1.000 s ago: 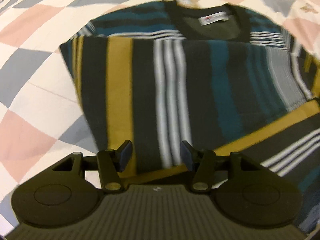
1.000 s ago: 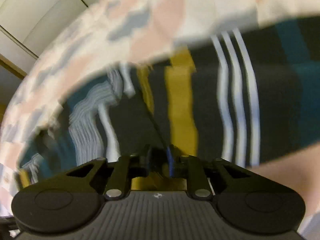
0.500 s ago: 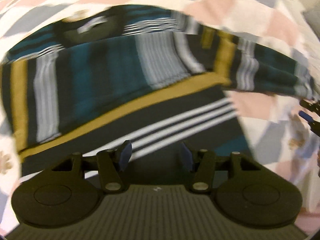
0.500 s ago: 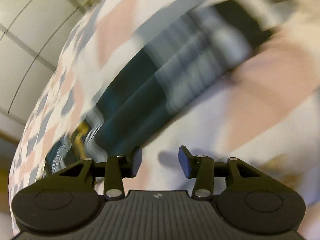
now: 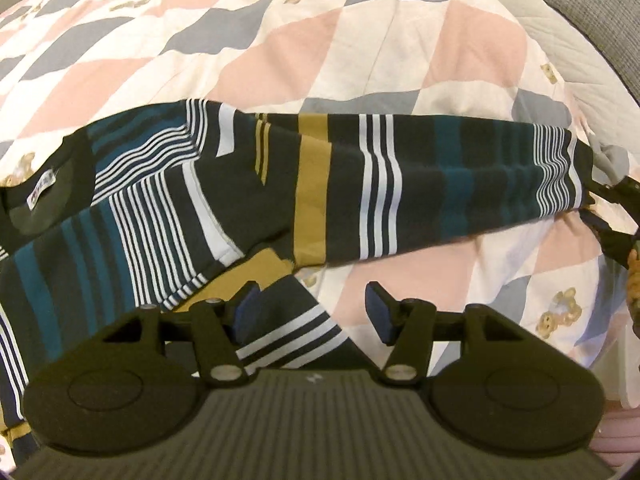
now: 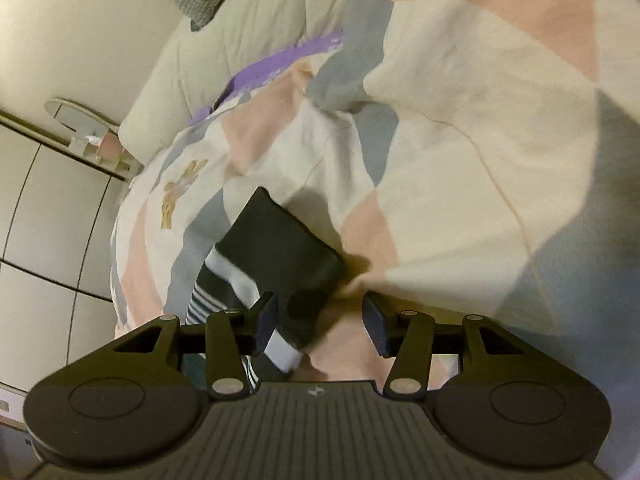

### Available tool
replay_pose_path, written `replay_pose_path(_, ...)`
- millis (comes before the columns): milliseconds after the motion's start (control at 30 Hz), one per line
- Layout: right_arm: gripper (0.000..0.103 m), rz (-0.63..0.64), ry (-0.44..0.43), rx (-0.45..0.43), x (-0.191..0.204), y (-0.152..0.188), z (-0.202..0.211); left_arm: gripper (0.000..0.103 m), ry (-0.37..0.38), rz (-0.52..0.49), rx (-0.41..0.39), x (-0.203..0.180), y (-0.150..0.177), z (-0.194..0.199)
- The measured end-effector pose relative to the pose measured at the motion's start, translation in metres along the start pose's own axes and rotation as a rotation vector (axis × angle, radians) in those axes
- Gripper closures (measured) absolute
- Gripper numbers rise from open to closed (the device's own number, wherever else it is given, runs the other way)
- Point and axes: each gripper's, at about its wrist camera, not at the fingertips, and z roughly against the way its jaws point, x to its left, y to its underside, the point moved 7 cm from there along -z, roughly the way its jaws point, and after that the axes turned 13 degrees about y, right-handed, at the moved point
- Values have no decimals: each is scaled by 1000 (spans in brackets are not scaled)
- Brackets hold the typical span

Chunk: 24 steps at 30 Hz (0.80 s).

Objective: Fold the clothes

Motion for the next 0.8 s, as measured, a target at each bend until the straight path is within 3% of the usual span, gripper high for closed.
replay_pose_path(67, 52, 10, 6, 8, 4, -5, -6, 50, -6, 6, 0, 3, 0, 2)
replay_pose_path(167, 95, 81, 15, -11, 18, -5, -3, 50, -14, 35, -3, 14, 8, 10)
replay_pose_path(333, 97, 204, 54, -111, 44, 5, 21, 50, -64, 84, -4, 41, 22, 30)
replay_pose_path(567, 98, 397, 4, -205, 116, 50, 55, 50, -82, 106, -43, 83, 40, 70)
replay_pose_path(667, 98, 398, 10, -199, 124, 67, 70, 50, -73, 112, -63, 98, 45, 86)
replay_pose_path(800, 86, 358, 36, -186, 111, 74, 82, 50, -77, 91, -72, 107, 45, 95)
